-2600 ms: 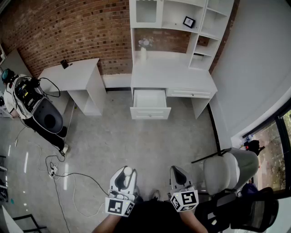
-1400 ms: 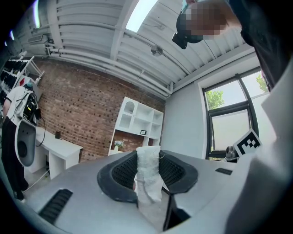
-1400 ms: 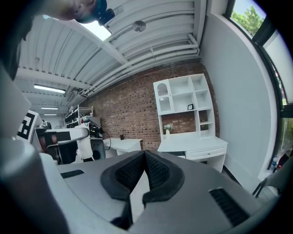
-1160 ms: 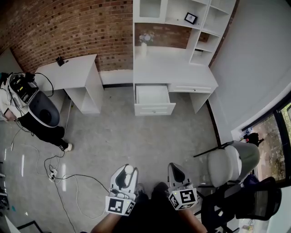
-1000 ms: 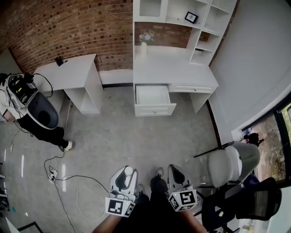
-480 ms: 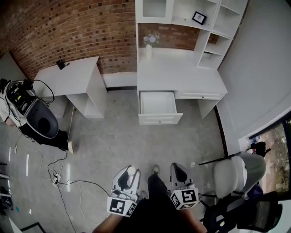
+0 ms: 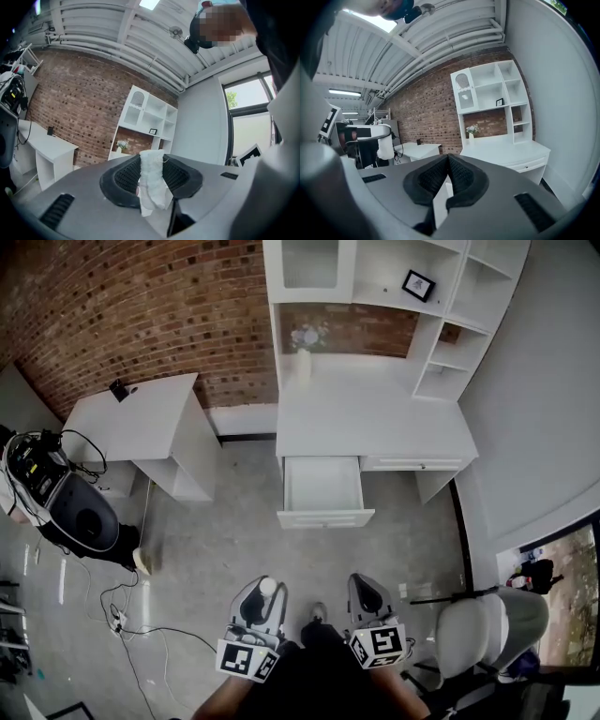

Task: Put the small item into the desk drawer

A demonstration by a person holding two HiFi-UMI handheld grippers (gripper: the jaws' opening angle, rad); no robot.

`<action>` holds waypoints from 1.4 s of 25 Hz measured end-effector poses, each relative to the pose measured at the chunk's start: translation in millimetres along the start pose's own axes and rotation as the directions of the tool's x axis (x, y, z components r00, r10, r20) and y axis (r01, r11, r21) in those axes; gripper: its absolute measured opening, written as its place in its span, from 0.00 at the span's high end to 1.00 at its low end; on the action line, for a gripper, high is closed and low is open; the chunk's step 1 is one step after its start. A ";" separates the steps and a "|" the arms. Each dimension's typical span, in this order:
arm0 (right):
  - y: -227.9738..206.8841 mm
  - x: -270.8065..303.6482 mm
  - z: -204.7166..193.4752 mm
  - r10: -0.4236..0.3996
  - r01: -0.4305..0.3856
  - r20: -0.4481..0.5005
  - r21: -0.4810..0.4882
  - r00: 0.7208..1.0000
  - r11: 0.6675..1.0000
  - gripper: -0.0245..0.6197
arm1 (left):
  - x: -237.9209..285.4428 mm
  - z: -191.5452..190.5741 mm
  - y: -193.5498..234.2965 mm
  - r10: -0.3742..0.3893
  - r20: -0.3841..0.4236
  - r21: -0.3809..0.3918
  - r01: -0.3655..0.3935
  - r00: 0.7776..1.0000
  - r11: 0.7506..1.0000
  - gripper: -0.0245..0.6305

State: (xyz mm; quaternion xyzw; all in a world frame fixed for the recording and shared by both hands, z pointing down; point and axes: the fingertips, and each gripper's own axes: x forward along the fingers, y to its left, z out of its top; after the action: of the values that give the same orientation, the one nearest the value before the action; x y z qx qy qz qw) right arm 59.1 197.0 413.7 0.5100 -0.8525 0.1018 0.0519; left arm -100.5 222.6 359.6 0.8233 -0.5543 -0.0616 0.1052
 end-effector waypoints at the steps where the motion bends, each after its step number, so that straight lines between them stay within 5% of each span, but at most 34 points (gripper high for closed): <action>1: -6.9 8.8 2.6 0.008 -0.008 0.000 0.000 1.000 1.000 0.94 | 10.1 0.6 1.9 0.004 -0.003 -0.008 -0.004 1.000 1.000 0.73; 11: -66.3 95.6 16.7 0.024 -0.024 -0.029 0.018 0.999 1.000 0.94 | 110.4 -0.6 36.5 0.038 -0.038 -0.004 -0.038 0.999 0.999 0.73; 25: -126.8 278.6 47.1 -0.080 0.079 -0.076 -0.013 0.994 0.997 0.94 | 303.0 -11.6 147.4 -0.086 -0.127 -0.048 0.080 0.988 0.996 0.73; 35: -163.4 363.0 62.6 -0.084 0.083 -0.080 -0.019 0.993 0.996 0.94 | 403.1 -72.3 187.7 -0.121 -0.260 -0.069 0.106 0.958 0.992 0.73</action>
State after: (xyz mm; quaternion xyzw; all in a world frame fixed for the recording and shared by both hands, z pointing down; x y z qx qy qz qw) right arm 31.6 -204.1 442.3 0.5403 -0.8285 0.1133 0.0944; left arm -101.4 -211.2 481.2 0.8515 -0.4854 0.0274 0.1965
